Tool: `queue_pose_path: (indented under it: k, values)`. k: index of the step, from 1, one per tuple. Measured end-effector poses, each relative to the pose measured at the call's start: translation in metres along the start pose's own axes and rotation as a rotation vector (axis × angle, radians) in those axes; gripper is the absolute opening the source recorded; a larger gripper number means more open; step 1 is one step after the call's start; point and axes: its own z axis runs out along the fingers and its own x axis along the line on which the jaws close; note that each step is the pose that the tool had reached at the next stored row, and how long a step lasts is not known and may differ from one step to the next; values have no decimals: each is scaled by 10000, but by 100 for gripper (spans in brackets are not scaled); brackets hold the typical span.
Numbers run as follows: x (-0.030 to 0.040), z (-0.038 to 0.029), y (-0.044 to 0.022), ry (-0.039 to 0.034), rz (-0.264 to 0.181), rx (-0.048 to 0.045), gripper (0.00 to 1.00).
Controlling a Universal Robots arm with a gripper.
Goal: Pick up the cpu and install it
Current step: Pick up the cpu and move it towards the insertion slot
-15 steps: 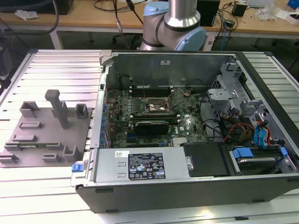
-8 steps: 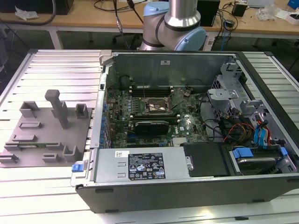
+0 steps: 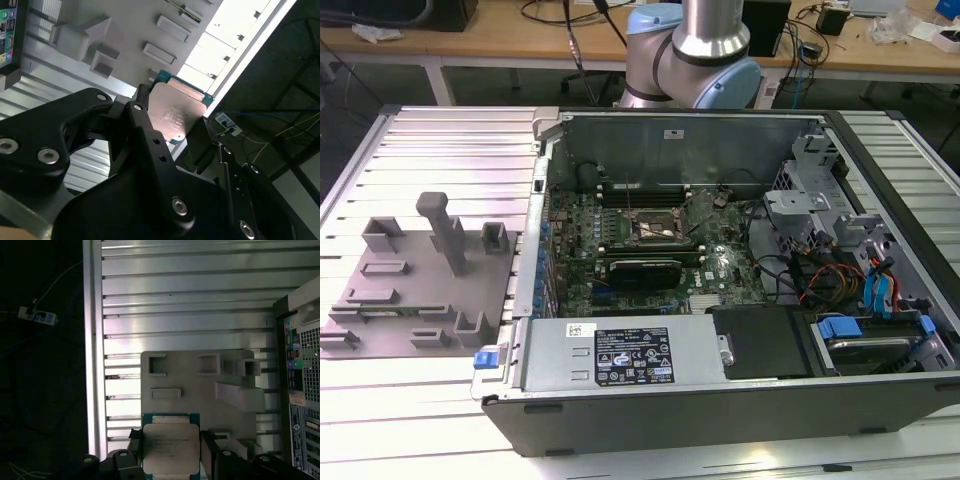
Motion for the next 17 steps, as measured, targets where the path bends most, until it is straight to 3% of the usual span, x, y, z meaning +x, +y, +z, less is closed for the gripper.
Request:
queue_pose_path:
  k: [9, 11, 13, 17]
  values:
    - [5, -323, 24, -4, -1, 0, 55]
    - [6, -371, 29, -4, -1, 0, 55]
    - [8, -465, 36, -6, 0, 0, 55]
    - [9, -571, 43, -10, -1, -1, 55]
